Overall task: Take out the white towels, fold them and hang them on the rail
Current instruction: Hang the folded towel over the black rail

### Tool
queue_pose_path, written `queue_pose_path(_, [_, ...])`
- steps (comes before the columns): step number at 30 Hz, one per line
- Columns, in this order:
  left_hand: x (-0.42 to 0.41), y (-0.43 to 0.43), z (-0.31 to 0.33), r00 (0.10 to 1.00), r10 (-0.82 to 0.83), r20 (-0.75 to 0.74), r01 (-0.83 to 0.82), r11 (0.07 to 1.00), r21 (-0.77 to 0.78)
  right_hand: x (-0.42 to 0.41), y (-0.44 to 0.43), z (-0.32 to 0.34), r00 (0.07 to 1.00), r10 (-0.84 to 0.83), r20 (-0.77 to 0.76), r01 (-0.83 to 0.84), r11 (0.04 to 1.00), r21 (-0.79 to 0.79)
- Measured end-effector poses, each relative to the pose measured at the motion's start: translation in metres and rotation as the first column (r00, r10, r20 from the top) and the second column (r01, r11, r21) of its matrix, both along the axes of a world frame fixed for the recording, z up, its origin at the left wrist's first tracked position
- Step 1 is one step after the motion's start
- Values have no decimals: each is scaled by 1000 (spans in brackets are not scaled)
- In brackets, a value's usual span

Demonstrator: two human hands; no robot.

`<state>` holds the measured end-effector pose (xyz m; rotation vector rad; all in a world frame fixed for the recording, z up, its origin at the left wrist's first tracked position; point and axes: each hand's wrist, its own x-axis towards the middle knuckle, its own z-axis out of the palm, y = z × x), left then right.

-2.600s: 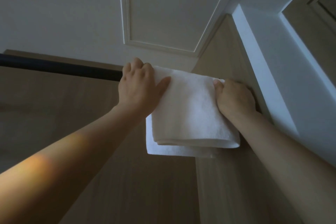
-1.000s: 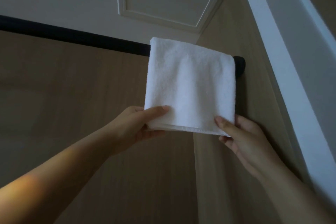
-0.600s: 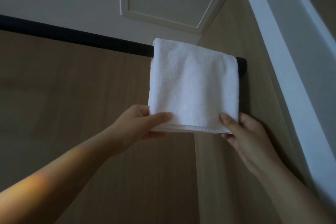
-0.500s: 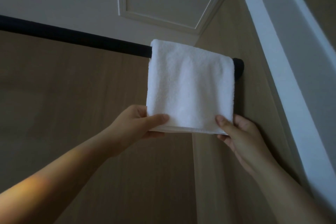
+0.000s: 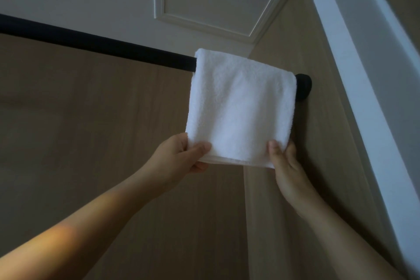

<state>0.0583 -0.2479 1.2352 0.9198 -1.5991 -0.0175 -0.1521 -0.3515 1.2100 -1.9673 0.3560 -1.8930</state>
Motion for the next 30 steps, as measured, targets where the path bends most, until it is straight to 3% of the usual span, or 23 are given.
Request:
queue_pose_path(4, [-6,4,-7,986,144,83,-133,982,-131,-1,0,3,997,-64,36,64,998,0])
queue_pose_path(6, [-5,6,-8,985,164,50,-154,974,-166,-3,-2,3,990,-108,92,109,994,-6])
queue_pose_path(12, [-12,14,11,987,-21,-158,5,995,-101,-9,-2,5,956,-257,138,263,964,-28])
queue_pose_path(16, [-18,14,9,994,14,-105,-31,987,-157,-15,1,1,925,-359,127,366,929,-44])
queue_pose_path(20, [-18,15,4,982,175,-70,-188,939,-287,-19,9,2,891,-445,93,451,890,-64])
queue_pose_path(24, [-18,18,7,980,196,-41,-200,938,-282,-32,25,6,849,-528,22,528,846,-68])
queue_pose_path(26, [-18,18,8,982,183,-39,-187,945,-269,-34,41,15,790,-609,66,611,777,-153])
queue_pose_path(30, [-19,16,7,984,168,-56,-177,948,-264,-13,73,59,663,-709,241,725,529,-441])
